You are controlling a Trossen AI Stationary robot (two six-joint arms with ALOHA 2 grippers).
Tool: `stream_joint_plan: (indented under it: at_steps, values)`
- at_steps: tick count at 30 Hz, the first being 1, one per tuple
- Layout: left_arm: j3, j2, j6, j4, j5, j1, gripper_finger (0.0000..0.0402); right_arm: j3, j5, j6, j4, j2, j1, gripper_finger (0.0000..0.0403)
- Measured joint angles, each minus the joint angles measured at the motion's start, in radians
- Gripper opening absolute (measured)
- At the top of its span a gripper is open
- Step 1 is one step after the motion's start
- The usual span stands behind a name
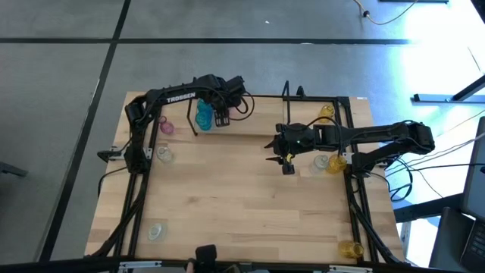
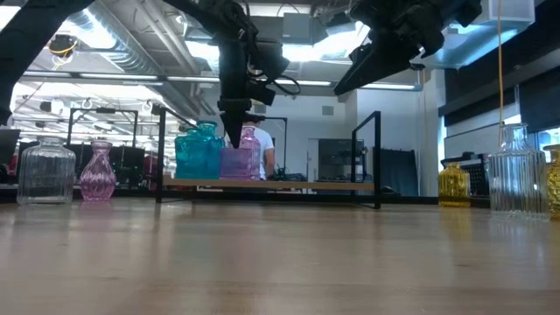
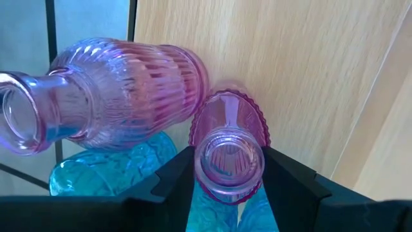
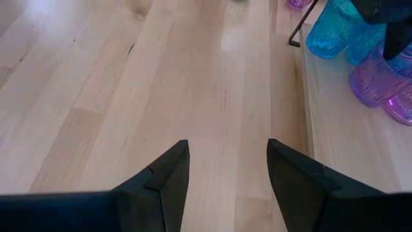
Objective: Sort vases onto shelf
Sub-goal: Put the bottom pink vase on the shelf aligned with the other pink vase
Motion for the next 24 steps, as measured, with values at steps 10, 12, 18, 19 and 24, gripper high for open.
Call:
stream_joint_plan:
  at_steps: [10, 12, 18, 19, 24]
  values:
    - [0.0, 0.0, 0.009, 0.001, 0.004, 0.002, 0.0165, 0.0, 0.0, 0.0, 0.001, 0.0, 0.0, 0.0191]
    - [0.0, 0.0, 0.019, 0.001, 0.003, 0.002, 0.0165, 0.0, 0.0, 0.0, 0.001, 0.0, 0.0, 0.0191]
    - [0.0, 0.0, 0.019, -0.005, -0.011, 0.001, 0.0165, 0.0, 0.001, 0.0, 0.001, 0.0, 0.0, 0.0191]
    - [0.0, 0.0, 0.02, -0.005, -0.013, 0.001, 0.0165, 0.0, 0.001, 0.0, 0.001, 0.0, 0.0, 0.0191]
    - [0.0, 0.0, 0.024, -0.005, -0.015, 0.001, 0.0165, 0.0, 0.001, 0.0, 0.001, 0.0, 0.0, 0.0191]
